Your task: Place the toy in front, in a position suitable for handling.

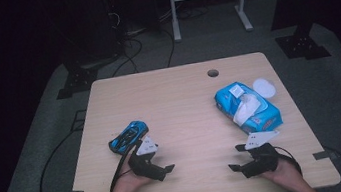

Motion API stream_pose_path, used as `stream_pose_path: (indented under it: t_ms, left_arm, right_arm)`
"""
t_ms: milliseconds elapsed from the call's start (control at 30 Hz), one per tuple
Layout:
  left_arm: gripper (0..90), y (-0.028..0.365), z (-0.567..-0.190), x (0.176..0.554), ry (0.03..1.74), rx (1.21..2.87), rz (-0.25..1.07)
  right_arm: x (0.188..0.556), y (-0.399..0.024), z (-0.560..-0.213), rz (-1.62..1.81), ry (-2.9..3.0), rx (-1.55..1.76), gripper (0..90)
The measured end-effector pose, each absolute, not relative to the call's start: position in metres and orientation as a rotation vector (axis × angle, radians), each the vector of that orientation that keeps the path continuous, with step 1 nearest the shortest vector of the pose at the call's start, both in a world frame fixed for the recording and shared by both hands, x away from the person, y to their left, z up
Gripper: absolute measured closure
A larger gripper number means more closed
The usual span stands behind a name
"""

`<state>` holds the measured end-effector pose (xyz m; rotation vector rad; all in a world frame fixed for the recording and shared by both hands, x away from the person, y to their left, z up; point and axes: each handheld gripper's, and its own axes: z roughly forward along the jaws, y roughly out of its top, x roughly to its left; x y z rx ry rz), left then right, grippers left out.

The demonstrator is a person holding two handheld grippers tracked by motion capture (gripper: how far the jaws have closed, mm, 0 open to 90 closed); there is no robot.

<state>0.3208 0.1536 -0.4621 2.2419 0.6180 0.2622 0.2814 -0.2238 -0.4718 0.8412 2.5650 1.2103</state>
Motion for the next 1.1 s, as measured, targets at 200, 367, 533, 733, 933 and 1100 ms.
stream_pose_path:
  t_ms: [200, 367, 533, 733, 933, 1100]
  left_arm:
    - [4.4, 0.155, -0.462, 0.319, 0.611, 2.255, 0.278]
    - [4.4, 0.158, -0.459, 0.319, 0.621, 2.247, 0.292]
    - [4.4, 0.161, -0.457, 0.320, 0.624, 2.241, 0.308]
    - [4.4, 0.171, -0.446, 0.325, 0.623, 2.259, 0.338]
    - [4.4, 0.184, -0.435, 0.333, 0.639, 2.256, 0.346]
    - [4.4, 0.200, -0.427, 0.342, 0.654, 2.281, 0.381]
  right_arm:
    - [0.281, -0.223, -0.471, 1.215, 2.564, 0.842, 23.7]
    - [0.281, -0.220, -0.471, 1.213, 2.568, 0.841, 23.5]
    - [0.280, -0.220, -0.471, 1.215, 2.563, 0.838, 23.5]
    - [0.282, -0.221, -0.470, 1.226, 2.548, 0.861, 22.5]
    - [0.280, -0.218, -0.469, 1.221, 2.548, 0.845, 21.9]
    - [0.279, -0.215, -0.469, 1.215, 2.559, 0.827, 21.9]
